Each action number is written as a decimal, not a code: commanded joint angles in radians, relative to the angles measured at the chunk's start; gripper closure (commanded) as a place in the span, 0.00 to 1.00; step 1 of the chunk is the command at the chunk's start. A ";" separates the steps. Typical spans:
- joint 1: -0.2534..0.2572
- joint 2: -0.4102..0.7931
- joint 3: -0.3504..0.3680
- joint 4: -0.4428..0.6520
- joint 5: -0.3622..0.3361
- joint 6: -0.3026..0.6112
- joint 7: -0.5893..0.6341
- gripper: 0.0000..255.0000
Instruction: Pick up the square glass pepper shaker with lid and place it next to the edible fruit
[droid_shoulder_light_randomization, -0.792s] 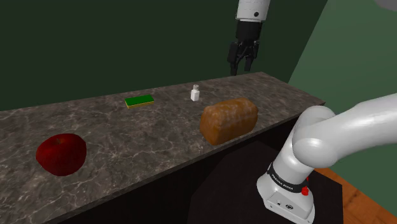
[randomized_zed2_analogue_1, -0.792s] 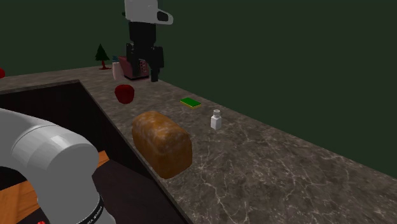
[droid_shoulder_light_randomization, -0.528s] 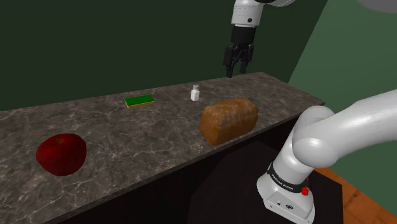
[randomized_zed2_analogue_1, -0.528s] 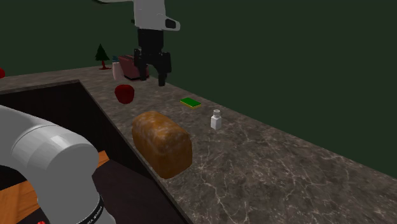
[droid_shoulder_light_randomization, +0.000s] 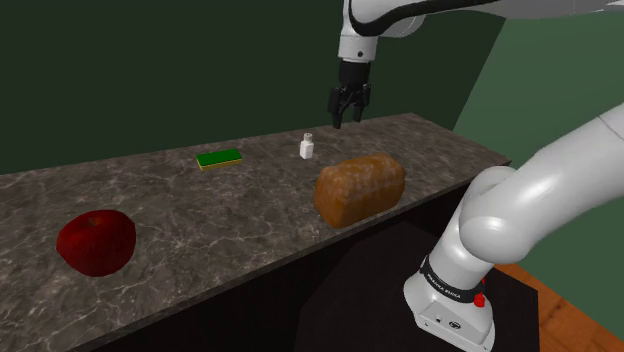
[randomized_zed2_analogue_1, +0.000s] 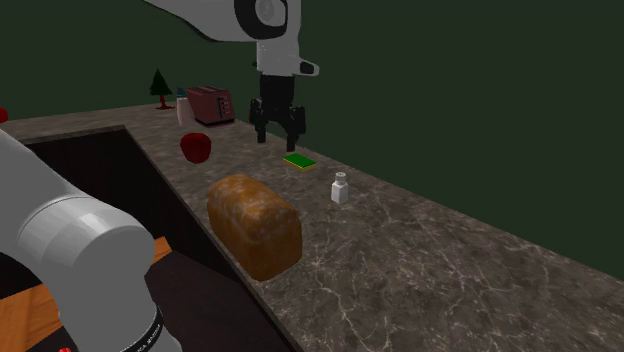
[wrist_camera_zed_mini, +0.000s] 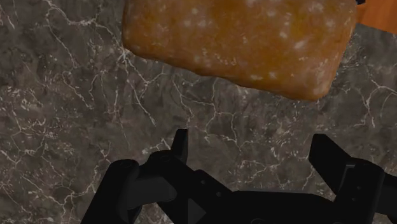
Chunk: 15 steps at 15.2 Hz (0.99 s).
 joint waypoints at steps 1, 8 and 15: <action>-0.003 0.078 -0.024 0.032 -0.001 0.048 -0.032 0.00; -0.008 0.340 -0.077 0.162 0.038 0.177 -0.125 0.00; -0.033 0.615 -0.100 0.358 0.112 0.247 -0.221 0.00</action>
